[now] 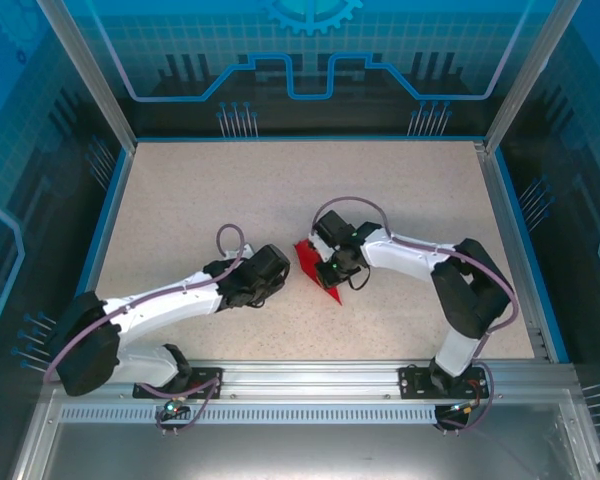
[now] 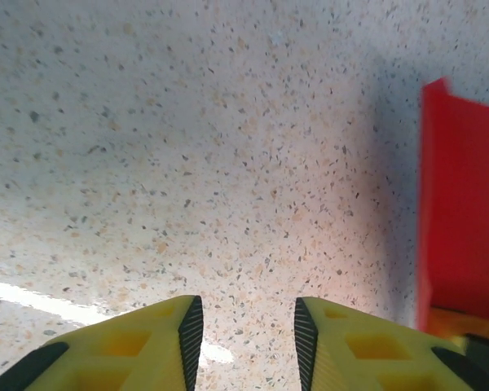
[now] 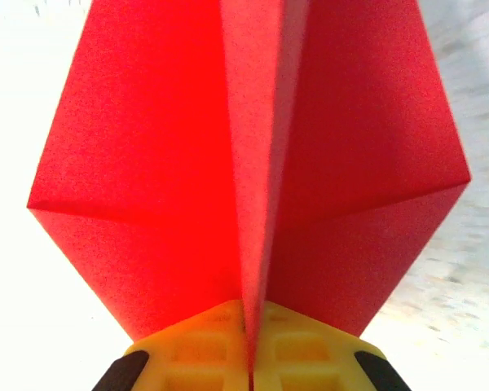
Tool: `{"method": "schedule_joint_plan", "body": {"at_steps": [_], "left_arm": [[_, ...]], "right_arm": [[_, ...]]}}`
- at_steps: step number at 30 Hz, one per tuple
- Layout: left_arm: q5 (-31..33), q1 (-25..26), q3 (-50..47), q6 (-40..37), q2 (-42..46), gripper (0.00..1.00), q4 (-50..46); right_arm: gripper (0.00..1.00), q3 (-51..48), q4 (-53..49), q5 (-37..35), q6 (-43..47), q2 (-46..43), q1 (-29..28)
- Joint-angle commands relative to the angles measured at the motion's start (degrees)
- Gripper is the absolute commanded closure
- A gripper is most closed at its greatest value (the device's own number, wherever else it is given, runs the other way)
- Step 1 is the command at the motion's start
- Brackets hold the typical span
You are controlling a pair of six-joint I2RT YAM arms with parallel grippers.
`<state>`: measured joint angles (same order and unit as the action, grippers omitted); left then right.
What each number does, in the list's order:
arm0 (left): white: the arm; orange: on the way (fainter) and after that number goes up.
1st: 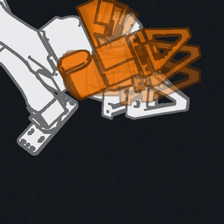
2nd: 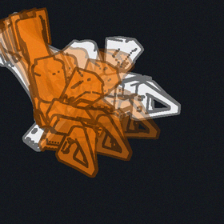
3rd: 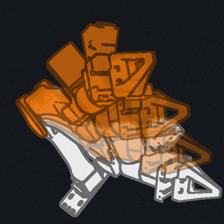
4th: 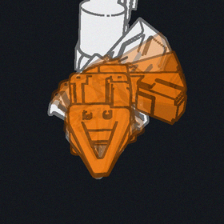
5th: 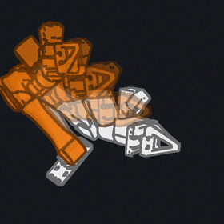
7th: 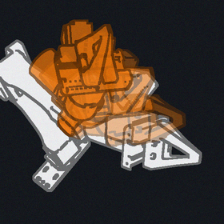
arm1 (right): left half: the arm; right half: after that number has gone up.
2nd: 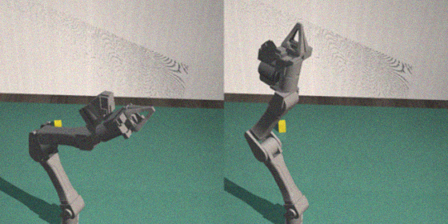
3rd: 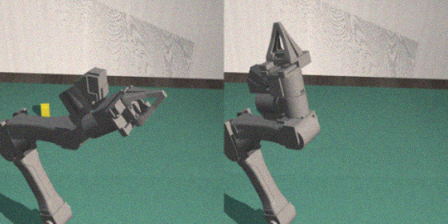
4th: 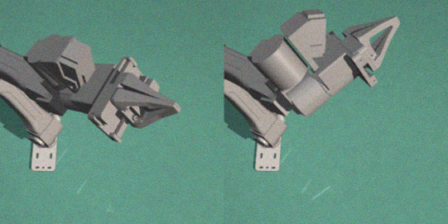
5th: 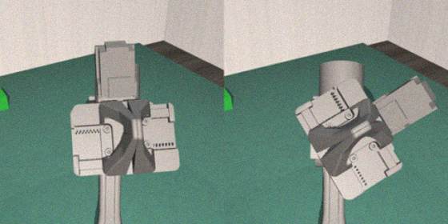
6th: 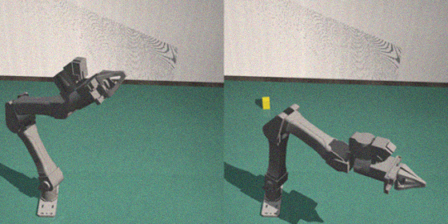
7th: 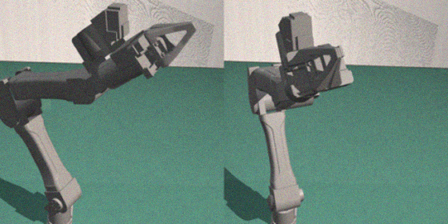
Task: Fold a paper plane with a square sheet of paper (pick it up from the middle)
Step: Move a paper plane to the center of the table.
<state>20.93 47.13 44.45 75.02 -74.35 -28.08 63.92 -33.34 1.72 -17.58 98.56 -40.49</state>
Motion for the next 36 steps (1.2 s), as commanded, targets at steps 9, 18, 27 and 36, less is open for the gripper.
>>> {"method": "schedule_joint_plan", "body": {"at_steps": [9,18,27,36], "left_arm": [[2.0,-4.0,-2.1,-5.0,5.5,0.52,-4.1],[-0.3,-6.0,-4.7,-6.8,8.5,0.49,-2.4],[-2.0,-6.9,-5.2,-7.7,8.0,0.46,-1.4],[-2.5,-7.0,-4.3,-9.4,7.6,0.45,-1.2]], "right_arm": [[0.95,16.1,-11.7,-12.7,-17.7,9.2,8.5],[0.9,23.1,-12.9,-12.7,-18.2,18.7,8.2],[0.86,22.6,-12.6,-12.3,-18.2,23.5,7.6],[0.78,22.7,-13.3,-11.7,-17.9,21.8,7.6]]}}
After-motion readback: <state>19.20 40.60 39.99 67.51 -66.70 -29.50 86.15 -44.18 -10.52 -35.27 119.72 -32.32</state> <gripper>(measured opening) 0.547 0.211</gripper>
